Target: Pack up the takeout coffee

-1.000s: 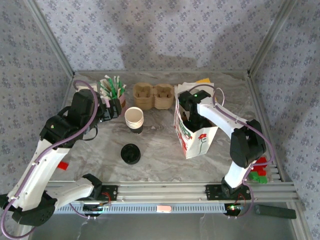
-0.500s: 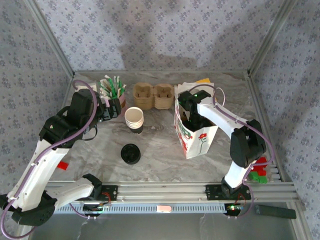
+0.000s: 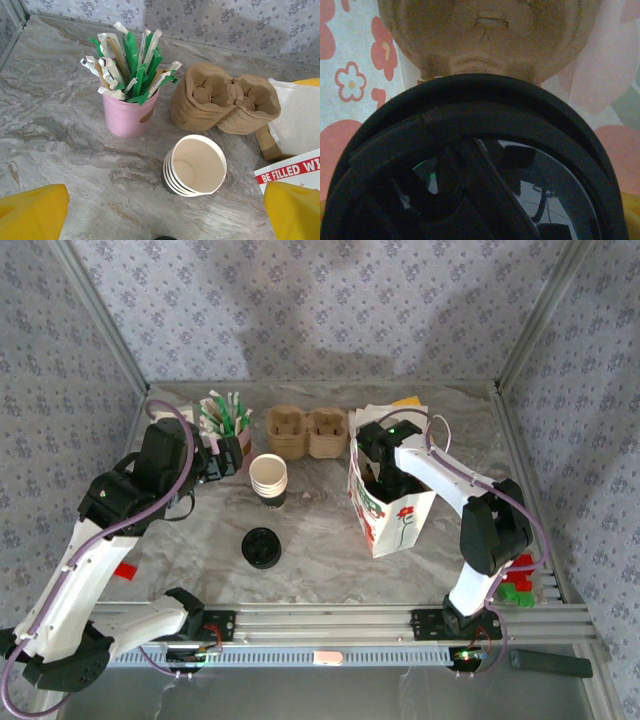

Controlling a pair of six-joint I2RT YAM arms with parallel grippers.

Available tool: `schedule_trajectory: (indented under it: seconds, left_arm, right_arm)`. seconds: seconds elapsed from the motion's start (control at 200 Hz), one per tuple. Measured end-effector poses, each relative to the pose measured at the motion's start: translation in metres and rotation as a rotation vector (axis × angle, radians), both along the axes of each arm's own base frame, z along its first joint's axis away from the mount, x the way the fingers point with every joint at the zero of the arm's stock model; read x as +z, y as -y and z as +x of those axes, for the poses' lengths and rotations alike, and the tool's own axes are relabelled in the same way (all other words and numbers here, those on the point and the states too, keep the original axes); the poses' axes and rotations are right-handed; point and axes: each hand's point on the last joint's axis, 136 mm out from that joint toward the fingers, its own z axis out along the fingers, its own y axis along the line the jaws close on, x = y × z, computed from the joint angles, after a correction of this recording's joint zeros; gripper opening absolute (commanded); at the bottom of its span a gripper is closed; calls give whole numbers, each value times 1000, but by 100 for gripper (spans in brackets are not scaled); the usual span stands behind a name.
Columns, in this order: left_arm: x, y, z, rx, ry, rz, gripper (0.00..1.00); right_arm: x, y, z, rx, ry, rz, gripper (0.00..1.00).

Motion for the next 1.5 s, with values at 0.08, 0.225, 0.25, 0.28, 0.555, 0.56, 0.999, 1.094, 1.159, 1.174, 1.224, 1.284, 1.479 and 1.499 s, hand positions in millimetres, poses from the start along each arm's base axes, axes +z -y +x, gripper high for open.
schedule_trajectory:
  seconds: [0.08,0.225,0.25,0.28,0.555,0.56,0.999,1.094,1.159,1.174,1.224,1.284,1.479,1.499]
  left_arm:
    - [0,0,0,-2,0,0,100]
    - [0,0,0,-2,0,0,99]
    - [1,1,0,-2,2,-1,100]
    - [1,1,0,-3,2,-2,100]
    - [5,2,0,-7,8,-5,100]
    - [5,2,0,-7,8,-5,100]
    - [5,2,0,-3,11,-2,100]
    - [5,2,0,-3,10,-2,100]
    - [5,2,0,-3,10,-2,100]
    - [5,2,0,-3,10,-2,99]
    - [5,2,0,-3,10,-2,100]
    - [5,2,0,-3,10,-2,100]
    - [5,3,0,-8,11,-2,100]
    - [5,3,0,-9,11,-2,100]
  right_arm:
    - [0,0,0,1,-1,0,96]
    - [0,1,0,1,-1,0,96]
    - [0,1,0,1,-1,0,97]
    - [0,1,0,1,-1,0,98]
    - [0,1,0,4,-2,0,100]
    - [0,1,0,4,-2,0,100]
    - [0,1,0,3,-2,-1,100]
    - [0,1,0,3,-1,-1,100]
    - [0,1,0,3,-1,-1,100]
    - [0,1,0,3,-1,-1,100]
    - [0,1,0,3,-1,-1,100]
    - [0,1,0,3,-1,-1,100]
    - [0,1,0,3,-1,-1,100]
    - [0,1,0,3,-1,-1,100]
